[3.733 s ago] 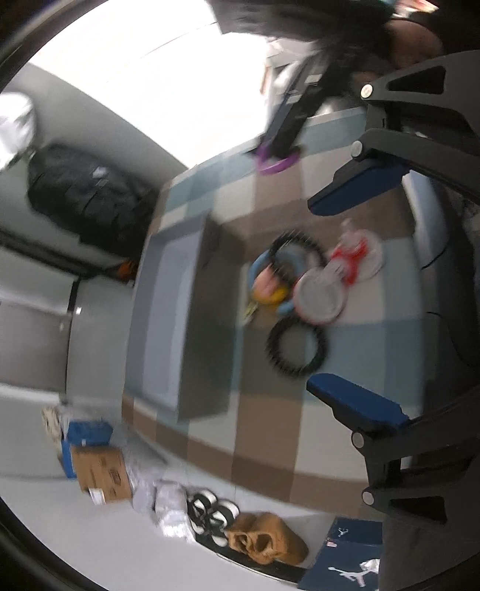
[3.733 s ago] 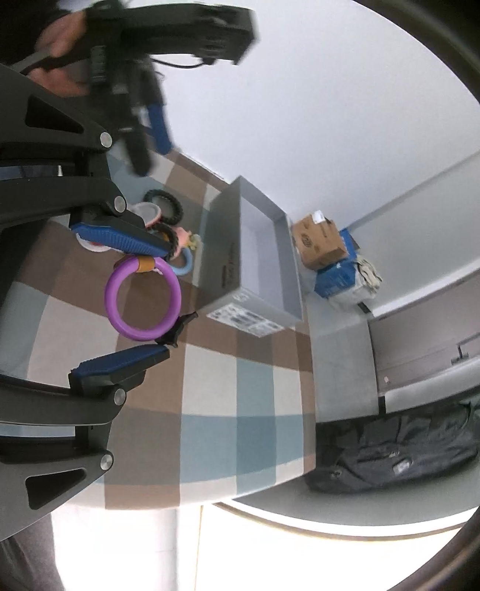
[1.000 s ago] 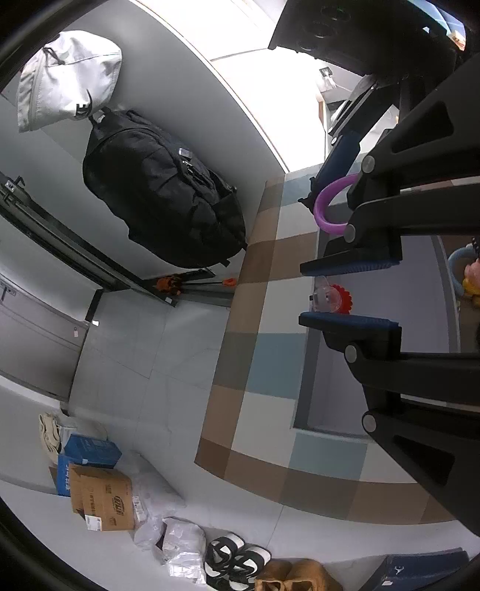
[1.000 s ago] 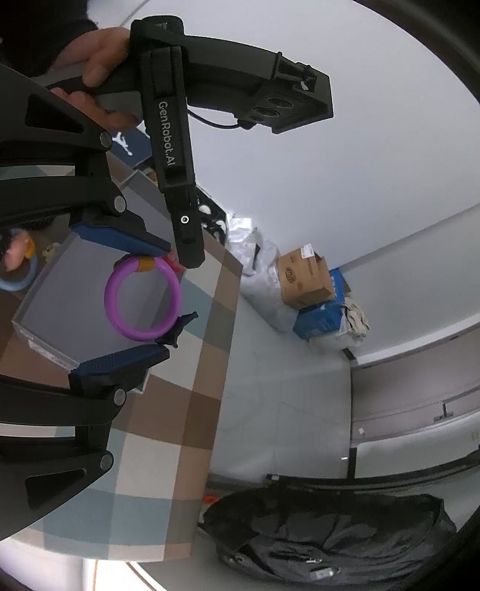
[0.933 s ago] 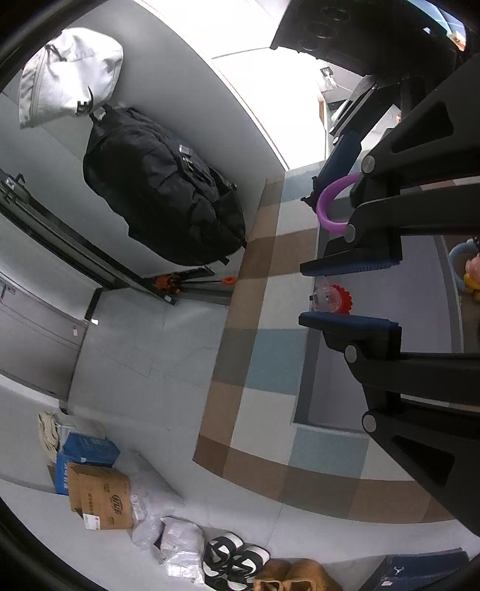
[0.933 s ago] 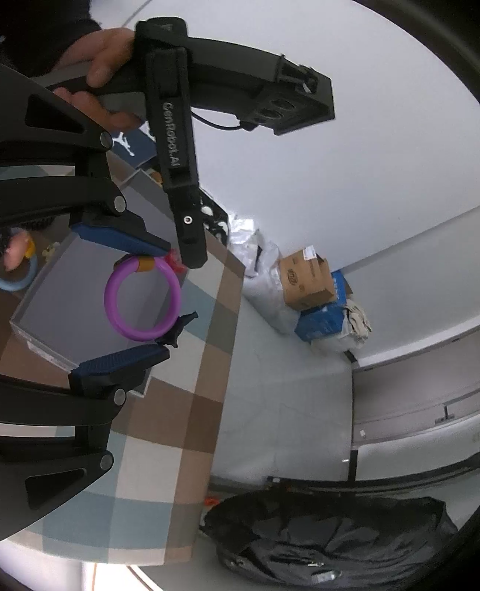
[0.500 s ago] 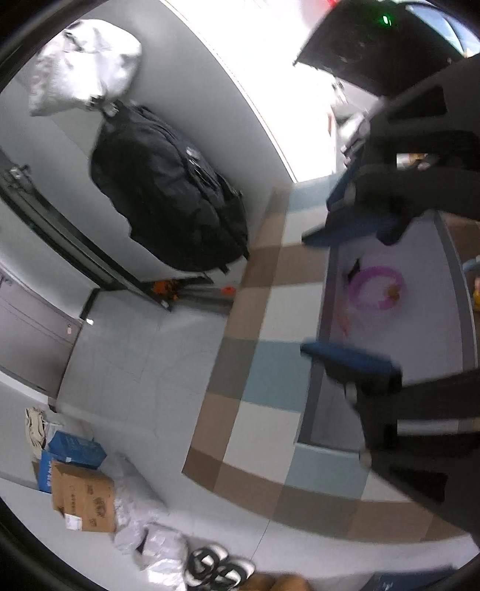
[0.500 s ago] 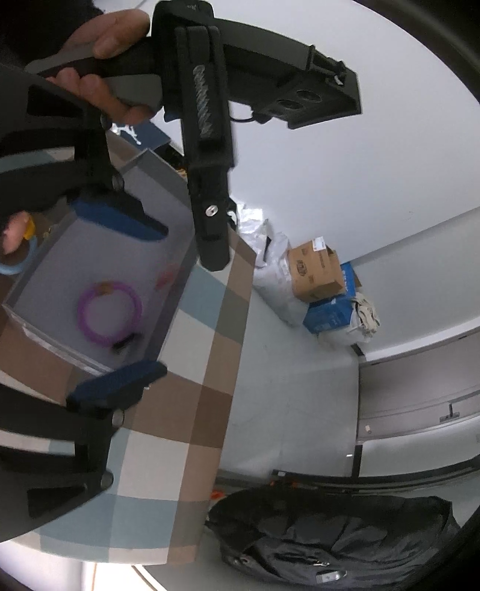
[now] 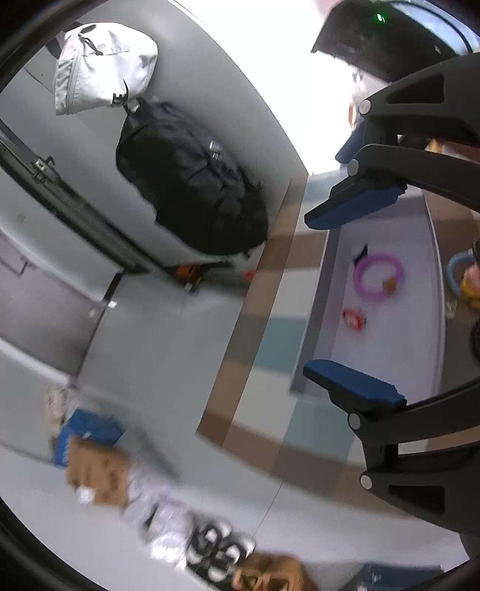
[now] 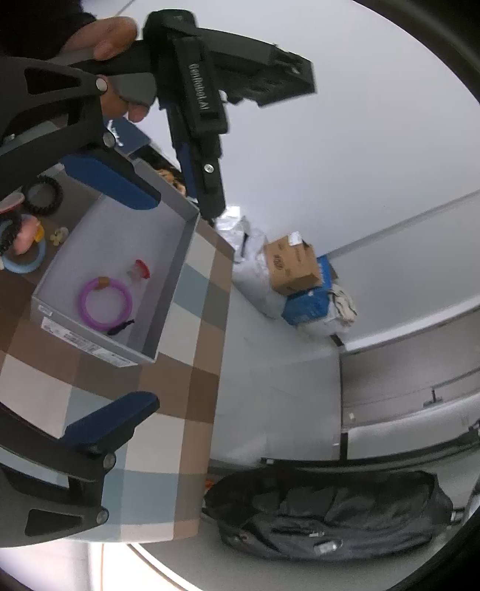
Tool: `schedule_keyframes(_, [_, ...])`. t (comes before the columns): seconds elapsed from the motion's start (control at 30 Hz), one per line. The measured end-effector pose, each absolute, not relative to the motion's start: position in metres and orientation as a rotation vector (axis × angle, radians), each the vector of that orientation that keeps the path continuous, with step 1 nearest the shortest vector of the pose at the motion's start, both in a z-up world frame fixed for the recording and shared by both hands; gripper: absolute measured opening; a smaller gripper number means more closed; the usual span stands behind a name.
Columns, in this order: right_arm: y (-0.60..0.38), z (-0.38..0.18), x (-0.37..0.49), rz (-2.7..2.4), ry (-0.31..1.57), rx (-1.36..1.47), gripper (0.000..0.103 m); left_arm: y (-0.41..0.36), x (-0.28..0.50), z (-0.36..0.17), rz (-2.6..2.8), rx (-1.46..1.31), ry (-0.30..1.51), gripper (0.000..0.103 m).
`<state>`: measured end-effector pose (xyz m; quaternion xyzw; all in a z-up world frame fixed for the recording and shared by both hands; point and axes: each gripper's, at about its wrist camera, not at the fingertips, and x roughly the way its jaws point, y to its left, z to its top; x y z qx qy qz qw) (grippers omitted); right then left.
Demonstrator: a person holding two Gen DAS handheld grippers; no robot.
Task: Organize jewelry
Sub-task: 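Carry both items over the gray box and open both tools to drop them, then move both tools back toward the remaining items beside the box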
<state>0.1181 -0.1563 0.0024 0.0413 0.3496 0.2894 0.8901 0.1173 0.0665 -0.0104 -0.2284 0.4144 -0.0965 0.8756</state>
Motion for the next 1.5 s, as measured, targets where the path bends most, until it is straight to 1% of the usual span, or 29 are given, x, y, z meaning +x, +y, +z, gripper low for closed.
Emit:
schedule_keyframes(0.13, [-0.167, 0.004, 0.11, 0.568, 0.724, 0.118, 0.103, 0.066, 0.1, -0.006, -0.138, -0.419, 0.833, 0.071])
schedule_keyframes(0.2, [-0.172, 0.005, 0.106, 0.552, 0.723, 0.128, 0.103, 0.064, 0.092, -0.006, -0.115, -0.397, 0.829, 0.078])
schedule_keyframes(0.27, [-0.177, 0.006, 0.102, 0.532, 0.72, 0.144, 0.103, 0.061, 0.084, -0.006, -0.093, -0.377, 0.822, 0.083])
schedule_keyframes(0.3, [-0.179, 0.006, 0.1, 0.525, 0.722, 0.151, 0.103, 0.059, 0.081, -0.006, -0.082, -0.36, 0.821, 0.084])
schedule_keyframes(0.53, [-0.186, 0.011, 0.081, 0.502, 0.688, 0.144, 0.103, 0.05, 0.057, 0.001, -0.05, -0.279, 0.805, 0.084])
schedule_keyframes(0.73, [-0.192, 0.008, 0.062, 0.492, 0.692, 0.151, 0.103, 0.046, 0.035, -0.005, -0.059, -0.278, 0.824, 0.084])
schedule_keyframes(1.1, [-0.199, -0.007, 0.037, 0.454, 0.754, 0.142, 0.103, 0.049, 0.015, -0.033, -0.101, -0.38, 0.965, 0.084])
schedule_keyframes(1.43, [-0.203, -0.013, 0.026, 0.432, 0.775, 0.132, 0.103, 0.02, 0.003, -0.046, -0.168, -0.312, 1.05, 0.084])
schedule_keyframes(1.47, [-0.203, -0.013, 0.026, 0.428, 0.778, 0.131, 0.103, 0.02, 0.003, -0.048, -0.165, -0.317, 1.061, 0.083])
schedule_keyframes(1.5, [-0.204, -0.014, 0.025, 0.426, 0.781, 0.132, 0.103, 0.019, 0.002, -0.051, -0.165, -0.319, 1.076, 0.079])
